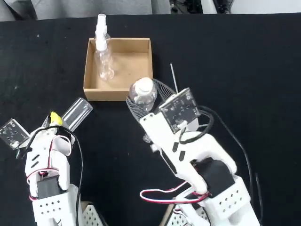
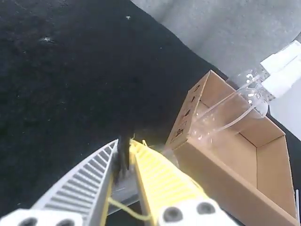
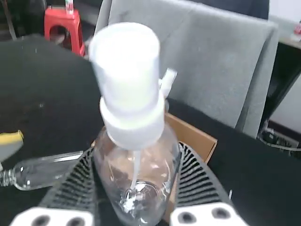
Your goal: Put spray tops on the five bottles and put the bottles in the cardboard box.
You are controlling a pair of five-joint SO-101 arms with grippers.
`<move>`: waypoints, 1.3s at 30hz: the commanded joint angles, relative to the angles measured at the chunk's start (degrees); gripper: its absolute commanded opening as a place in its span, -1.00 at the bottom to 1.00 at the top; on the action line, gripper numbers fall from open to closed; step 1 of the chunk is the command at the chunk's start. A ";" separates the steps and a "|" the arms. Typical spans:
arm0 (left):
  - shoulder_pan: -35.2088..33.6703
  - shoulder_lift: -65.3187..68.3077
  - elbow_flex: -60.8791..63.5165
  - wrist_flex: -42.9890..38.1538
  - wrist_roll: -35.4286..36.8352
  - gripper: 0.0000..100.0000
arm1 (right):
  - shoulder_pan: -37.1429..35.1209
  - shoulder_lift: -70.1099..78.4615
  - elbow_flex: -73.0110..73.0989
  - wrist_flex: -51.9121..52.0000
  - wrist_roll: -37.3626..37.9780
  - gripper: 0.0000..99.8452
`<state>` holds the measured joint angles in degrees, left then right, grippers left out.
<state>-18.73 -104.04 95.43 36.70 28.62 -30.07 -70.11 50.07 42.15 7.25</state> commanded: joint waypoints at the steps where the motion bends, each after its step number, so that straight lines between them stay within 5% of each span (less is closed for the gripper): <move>1: -0.40 -0.53 1.10 -2.29 -0.70 -0.94 | 0.09 3.74 -6.99 0.09 -0.09 -0.96; 18: -0.04 -0.35 1.98 -5.45 -0.18 -0.94 | -0.09 27.21 -23.78 -0.79 -0.18 -0.96; 39: 1.89 -0.26 1.98 -3.60 -0.53 -0.94 | -0.18 51.03 -24.75 -23.74 -0.62 -0.97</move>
<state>-17.49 -104.04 96.13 33.01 28.62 -30.15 -19.56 29.41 22.64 7.16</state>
